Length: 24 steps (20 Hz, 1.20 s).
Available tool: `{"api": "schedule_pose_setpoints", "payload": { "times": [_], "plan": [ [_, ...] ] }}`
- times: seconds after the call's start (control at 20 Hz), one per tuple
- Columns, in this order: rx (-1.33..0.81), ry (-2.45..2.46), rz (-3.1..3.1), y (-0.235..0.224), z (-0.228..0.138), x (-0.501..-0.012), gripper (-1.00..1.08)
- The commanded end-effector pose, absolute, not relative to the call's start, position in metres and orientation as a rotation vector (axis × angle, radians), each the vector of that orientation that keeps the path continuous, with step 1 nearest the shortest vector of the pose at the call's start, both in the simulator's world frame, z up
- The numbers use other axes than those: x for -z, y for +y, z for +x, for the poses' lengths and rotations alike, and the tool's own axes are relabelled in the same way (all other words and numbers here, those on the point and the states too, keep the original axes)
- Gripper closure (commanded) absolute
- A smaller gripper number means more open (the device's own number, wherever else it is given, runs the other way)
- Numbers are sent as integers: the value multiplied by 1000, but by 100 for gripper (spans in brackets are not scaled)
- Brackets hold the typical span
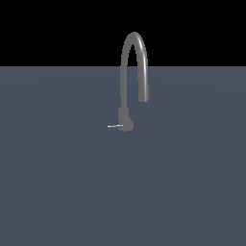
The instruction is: Turn on the faucet by rotating a designated handle.
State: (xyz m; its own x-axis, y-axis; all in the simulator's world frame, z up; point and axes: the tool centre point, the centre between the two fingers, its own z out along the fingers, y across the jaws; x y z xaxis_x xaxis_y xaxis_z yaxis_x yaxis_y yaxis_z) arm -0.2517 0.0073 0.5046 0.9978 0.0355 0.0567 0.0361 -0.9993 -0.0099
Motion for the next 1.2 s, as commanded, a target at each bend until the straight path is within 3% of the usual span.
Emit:
{"api": "schedule_pose_setpoints", "payload": {
  "times": [0.0, 0.55, 1.15],
  "plan": [
    [89, -56, -3129, 7, -252, -505, 108],
    [65, 127, -3013, -5, -233, -487, 108],
    [6, 585, -2625, -40, -188, -427, 108]
  ]
}}
